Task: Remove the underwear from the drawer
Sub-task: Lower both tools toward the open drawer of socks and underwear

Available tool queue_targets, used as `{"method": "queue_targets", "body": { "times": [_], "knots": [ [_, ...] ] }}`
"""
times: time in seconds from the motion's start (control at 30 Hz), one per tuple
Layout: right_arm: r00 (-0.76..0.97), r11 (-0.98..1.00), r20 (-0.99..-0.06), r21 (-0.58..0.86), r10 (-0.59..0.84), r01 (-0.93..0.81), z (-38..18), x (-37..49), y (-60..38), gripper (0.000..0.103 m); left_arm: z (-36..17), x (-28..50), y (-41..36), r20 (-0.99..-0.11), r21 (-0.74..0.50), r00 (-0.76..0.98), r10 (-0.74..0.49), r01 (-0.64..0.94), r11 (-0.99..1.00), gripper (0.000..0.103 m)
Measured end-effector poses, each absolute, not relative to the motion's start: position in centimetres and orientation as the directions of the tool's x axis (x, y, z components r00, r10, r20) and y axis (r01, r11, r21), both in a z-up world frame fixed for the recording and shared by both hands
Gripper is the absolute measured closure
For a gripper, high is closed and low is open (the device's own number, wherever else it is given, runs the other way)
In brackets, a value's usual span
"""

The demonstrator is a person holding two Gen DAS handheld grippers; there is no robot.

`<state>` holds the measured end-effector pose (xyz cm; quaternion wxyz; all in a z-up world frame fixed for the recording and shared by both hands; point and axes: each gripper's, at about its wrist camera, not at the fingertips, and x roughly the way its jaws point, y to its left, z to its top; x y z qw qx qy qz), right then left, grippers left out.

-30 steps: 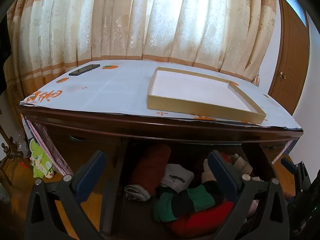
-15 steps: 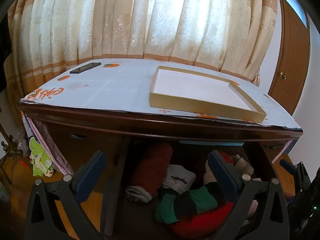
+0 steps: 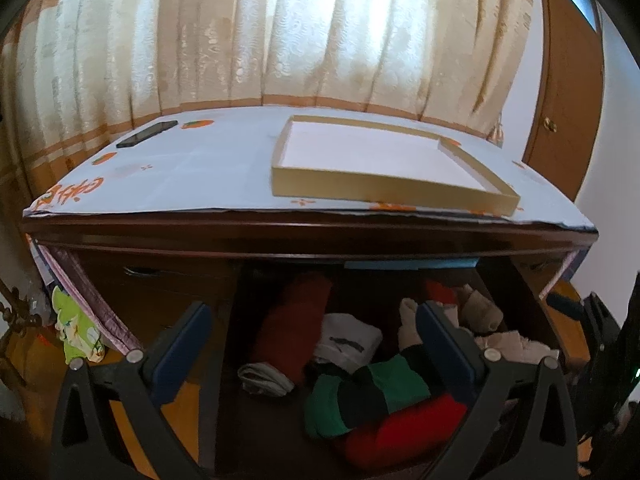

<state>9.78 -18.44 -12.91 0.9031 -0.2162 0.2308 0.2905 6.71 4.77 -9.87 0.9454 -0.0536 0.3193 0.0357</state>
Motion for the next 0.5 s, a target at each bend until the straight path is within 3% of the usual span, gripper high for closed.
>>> {"method": "queue_targets", "body": {
  "times": [0.3, 0.5],
  "knots": [
    [0.632, 0.762, -0.61, -0.07, 0.478, -0.644, -12.5, 11.4, -19.8, 0.0, -10.5, 7.2, 3.9, -0.634, -0.05, 0.773, -0.013, -0.024, 0.998, 0.0],
    [0.647, 0.766, -0.605, -0.093, 0.464, -0.636, -12.2, 11.2, -19.7, 0.0, -10.8, 7.3, 3.5, -0.648, -0.033, 0.761, -0.037, 0.02, 0.999, 0.0]
  ]
}}
